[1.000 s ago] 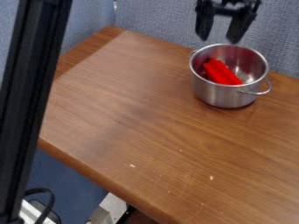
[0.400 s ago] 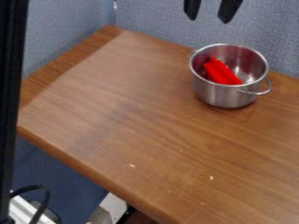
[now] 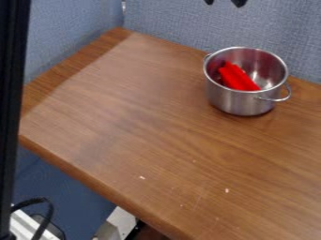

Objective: Put the red object in the metal pot

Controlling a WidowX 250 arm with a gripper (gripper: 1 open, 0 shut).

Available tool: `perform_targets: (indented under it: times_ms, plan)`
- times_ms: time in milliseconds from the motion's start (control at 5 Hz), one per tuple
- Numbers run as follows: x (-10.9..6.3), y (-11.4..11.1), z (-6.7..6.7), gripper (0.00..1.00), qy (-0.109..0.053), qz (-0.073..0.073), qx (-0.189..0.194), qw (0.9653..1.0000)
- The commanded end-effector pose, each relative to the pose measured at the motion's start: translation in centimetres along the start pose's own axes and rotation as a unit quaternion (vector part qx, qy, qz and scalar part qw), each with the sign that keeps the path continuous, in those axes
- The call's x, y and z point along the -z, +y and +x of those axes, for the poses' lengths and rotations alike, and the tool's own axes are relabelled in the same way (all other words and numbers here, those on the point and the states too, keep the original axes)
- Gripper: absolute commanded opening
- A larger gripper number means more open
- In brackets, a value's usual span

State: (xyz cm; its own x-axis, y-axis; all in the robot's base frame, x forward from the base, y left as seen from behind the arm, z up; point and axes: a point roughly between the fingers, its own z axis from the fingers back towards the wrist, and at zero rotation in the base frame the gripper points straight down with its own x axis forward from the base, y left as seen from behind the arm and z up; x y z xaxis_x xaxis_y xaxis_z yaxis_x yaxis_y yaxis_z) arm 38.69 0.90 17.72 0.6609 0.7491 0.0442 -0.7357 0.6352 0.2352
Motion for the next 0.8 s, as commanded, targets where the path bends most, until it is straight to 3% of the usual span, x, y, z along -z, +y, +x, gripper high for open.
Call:
perform_targets:
  times_ms: [0,200,400,600]
  plan:
    - [-0.7,0.6,0.6,1.0,-0.013,-0.003,-0.034,0.9993]
    - [0.5,-0.8,0.9,0.0,-0.005,0.009,-0.061,0.9981]
    - [1.8,-2.4,0.8,0.0,0.001,0.021,-0.077,0.9968]
    - [1.8,-3.4,0.8,1.0,-0.004,0.023,-0.061,0.9979]
